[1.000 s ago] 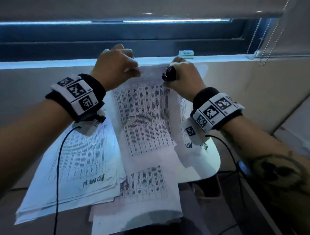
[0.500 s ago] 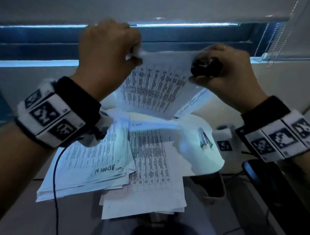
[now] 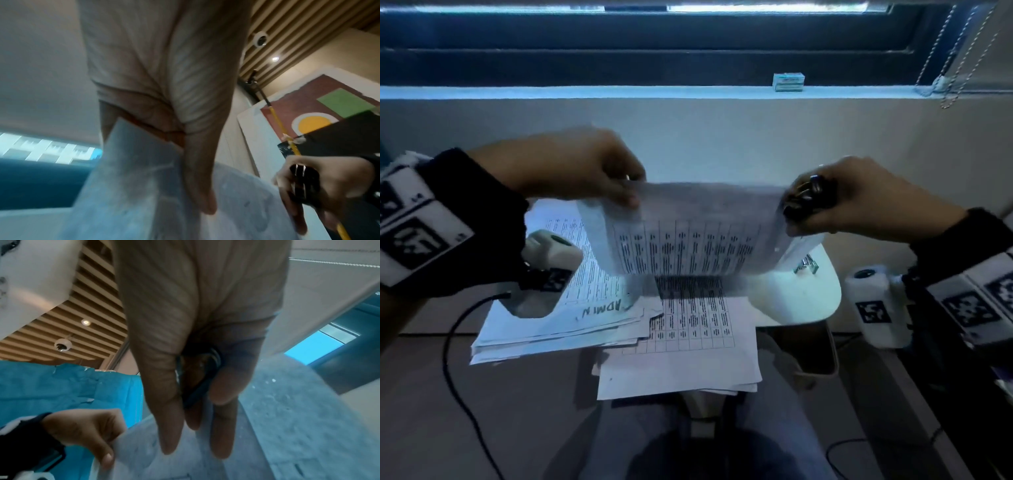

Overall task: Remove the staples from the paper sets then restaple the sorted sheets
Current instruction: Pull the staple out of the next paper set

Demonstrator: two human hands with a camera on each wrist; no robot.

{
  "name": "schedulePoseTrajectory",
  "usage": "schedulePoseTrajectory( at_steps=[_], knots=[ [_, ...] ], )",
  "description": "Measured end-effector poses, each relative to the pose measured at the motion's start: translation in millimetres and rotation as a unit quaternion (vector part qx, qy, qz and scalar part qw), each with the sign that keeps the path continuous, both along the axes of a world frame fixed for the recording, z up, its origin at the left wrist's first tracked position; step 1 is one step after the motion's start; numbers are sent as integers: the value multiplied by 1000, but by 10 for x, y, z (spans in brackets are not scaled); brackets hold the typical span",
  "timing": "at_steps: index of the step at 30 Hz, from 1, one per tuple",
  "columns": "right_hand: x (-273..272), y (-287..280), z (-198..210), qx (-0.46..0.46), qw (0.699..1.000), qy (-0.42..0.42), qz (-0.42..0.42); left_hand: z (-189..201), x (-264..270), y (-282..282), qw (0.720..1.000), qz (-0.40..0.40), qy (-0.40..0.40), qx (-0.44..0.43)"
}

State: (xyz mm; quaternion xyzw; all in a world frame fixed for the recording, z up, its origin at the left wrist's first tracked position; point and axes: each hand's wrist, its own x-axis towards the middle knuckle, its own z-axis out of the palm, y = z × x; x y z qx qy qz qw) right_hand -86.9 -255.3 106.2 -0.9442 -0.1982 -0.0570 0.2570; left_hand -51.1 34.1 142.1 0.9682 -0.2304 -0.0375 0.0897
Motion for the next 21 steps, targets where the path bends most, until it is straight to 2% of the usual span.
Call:
schedulePoseTrajectory(
  at_steps=[2, 5, 7, 10, 12, 14, 16, 19, 21],
  knots=[
    [118, 23, -112, 48, 997, 57, -13, -113, 73, -12, 999, 28, 34, -7],
    [321, 69, -314, 111, 989, 94, -27, -311, 193, -82, 996, 61, 37, 50],
    [416, 98, -429, 144, 982, 122, -28, -444, 247, -169, 995, 52, 18, 81],
    [506, 121, -558, 179, 970, 166, -11, -631, 223, -449, 998, 17, -23, 61],
    [532, 145, -612, 176, 967, 184, 3, -754, 254, -644, 999, 15, -23, 22],
    [537, 168, -650, 180, 965, 193, 7, -858, 303, -747, 998, 30, 5, -55],
    [537, 181, -703, 193, 970, 145, -17, -938, 343, -748, 992, 31, 37, -113],
    [457, 179, -791, 210, 971, 7, -111, -1066, 417, -674, 977, 37, 90, -190],
    [340, 204, -900, 281, 952, 37, -113, -1106, 411, -612, 949, 52, 134, -281]
  ],
)
